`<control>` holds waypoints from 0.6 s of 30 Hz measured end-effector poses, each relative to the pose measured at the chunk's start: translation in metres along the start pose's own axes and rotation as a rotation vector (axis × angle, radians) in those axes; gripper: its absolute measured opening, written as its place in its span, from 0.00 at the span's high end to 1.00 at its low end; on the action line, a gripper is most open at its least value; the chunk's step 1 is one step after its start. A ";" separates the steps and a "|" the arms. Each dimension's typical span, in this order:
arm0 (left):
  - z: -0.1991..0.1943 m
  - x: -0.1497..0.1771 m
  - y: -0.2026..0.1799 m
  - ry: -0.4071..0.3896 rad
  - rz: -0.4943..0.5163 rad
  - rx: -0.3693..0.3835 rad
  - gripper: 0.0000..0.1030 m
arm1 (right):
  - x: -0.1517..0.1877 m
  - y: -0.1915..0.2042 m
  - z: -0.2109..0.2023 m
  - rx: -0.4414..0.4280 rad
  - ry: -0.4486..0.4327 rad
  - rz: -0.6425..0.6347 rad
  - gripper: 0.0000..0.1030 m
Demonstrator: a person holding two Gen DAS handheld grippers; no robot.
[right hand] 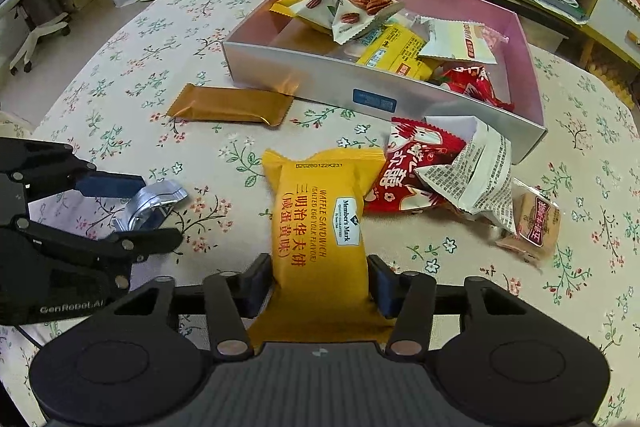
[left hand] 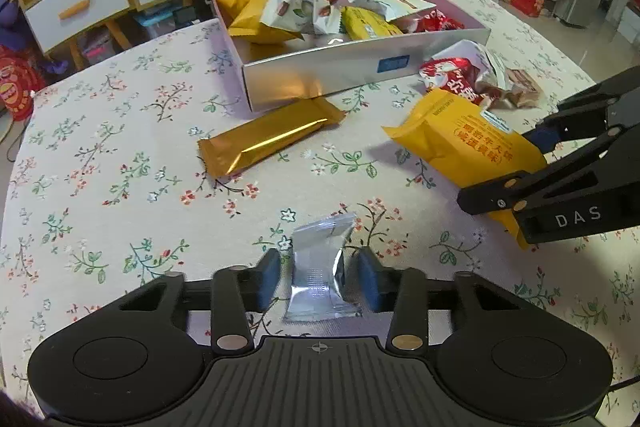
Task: Organize snacks
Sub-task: 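Grasp the small silver packet with the left tool while the right tool grasps the yellow waffle sandwich pack, then carry both packets into the pink box and open both tools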
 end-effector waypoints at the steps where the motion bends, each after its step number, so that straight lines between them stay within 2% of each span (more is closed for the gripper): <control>1: 0.000 0.000 0.000 0.000 -0.002 -0.002 0.72 | 0.000 0.000 0.000 -0.002 0.000 -0.001 0.81; 3: 0.000 -0.001 0.001 0.001 -0.008 -0.005 0.77 | 0.000 0.001 0.000 -0.005 -0.001 -0.002 0.82; 13: -0.005 -0.006 0.007 -0.008 -0.057 -0.007 0.81 | -0.001 0.006 -0.006 -0.021 -0.008 -0.007 0.87; 18: -0.015 -0.013 0.013 -0.036 -0.089 -0.002 0.82 | -0.005 0.004 -0.016 -0.051 -0.028 0.016 0.88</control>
Point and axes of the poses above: each gripper's, at about its wrist camera, not at the fingertips, and z roughly the way its jaws point, y to its left, x to its underside, the point moved 3 cm from there along z, roughly the way its jaws point, and after that the axes turned 13 degrees about z, right-handed, at the moved point
